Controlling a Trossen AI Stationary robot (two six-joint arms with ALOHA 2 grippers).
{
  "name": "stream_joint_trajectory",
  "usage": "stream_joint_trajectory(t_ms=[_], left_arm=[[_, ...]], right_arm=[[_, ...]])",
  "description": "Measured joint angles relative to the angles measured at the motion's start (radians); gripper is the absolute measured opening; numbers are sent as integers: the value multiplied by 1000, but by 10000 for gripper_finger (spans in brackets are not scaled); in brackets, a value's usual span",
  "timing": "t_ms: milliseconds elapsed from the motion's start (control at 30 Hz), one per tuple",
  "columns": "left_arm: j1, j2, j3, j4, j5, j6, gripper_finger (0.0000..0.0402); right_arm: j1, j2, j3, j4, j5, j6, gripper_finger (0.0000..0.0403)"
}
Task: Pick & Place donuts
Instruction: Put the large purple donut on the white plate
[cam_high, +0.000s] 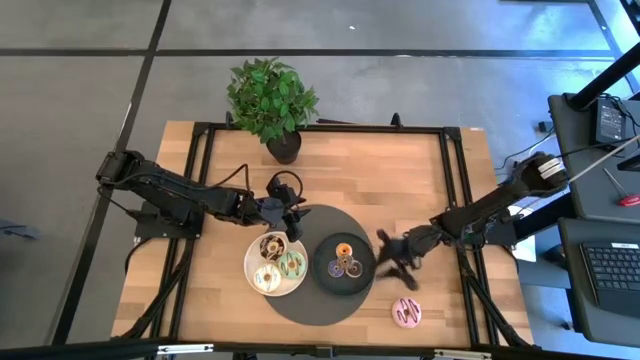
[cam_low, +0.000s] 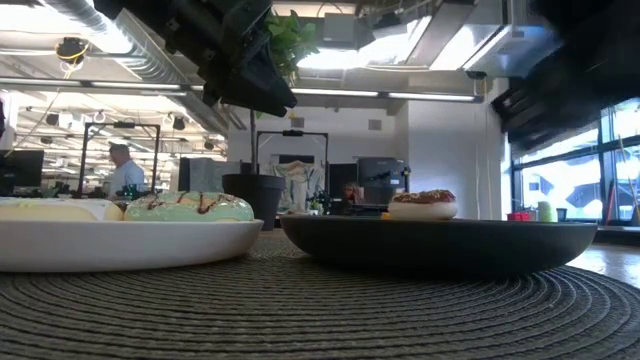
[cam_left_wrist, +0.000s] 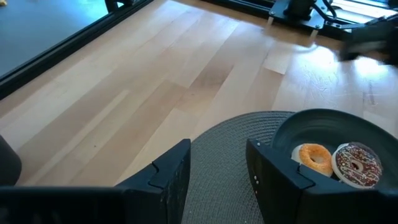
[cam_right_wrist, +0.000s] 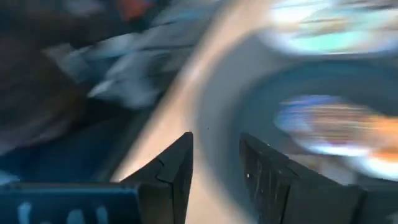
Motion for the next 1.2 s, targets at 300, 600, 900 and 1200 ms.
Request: stream_joint_trajectory(t_ms=[300, 600, 900, 1200], left_arm=[[0, 0, 0, 1, 0, 0, 150], [0, 0, 0, 3, 0, -1, 148], [0, 0, 0, 3, 0, 0, 152], [0, 0, 0, 4, 0, 0, 151]], right_arm=[[196, -8, 159, -489, 112, 106, 132], [337, 32, 311, -769, 188, 210, 132], [394, 103, 311, -820, 177, 361, 132], [397, 194, 311, -802, 177, 390, 132]])
